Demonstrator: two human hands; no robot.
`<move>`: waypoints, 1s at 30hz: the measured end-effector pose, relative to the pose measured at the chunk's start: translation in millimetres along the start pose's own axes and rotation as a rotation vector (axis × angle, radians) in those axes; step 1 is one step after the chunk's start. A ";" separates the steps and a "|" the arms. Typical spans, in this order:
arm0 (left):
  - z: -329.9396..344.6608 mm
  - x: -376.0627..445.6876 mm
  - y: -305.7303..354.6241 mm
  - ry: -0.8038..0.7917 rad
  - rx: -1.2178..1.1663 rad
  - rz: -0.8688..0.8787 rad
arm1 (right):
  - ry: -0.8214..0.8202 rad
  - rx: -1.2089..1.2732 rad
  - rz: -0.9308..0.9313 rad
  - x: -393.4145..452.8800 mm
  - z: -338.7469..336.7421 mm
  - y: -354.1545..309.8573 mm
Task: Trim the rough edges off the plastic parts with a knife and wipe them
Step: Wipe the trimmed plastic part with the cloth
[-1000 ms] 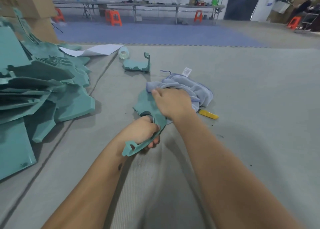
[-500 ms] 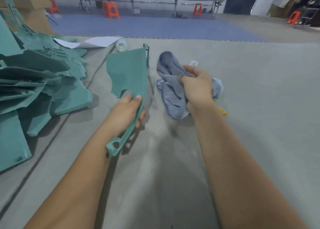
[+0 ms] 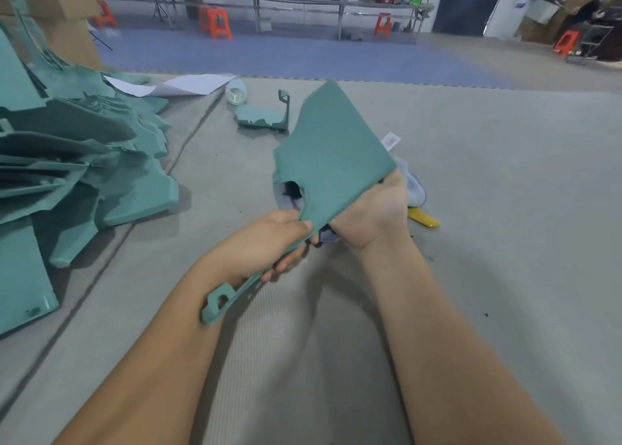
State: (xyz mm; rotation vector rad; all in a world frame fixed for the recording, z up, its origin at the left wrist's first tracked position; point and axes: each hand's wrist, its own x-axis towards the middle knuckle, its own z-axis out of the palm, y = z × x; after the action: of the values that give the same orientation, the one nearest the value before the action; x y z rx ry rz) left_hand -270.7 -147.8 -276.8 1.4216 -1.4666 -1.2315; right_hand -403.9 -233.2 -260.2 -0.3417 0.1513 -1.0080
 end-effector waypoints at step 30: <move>-2.2 2.7 3.7 0.174 -0.109 0.010 | -0.008 -0.729 0.254 2.2 5.9 13.2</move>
State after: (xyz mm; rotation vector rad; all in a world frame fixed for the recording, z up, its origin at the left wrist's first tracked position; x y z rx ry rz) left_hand -270.0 -151.0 -272.9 1.4085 -1.2692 -1.1338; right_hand -390.5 -227.4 -259.3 -0.9642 0.5460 -0.6700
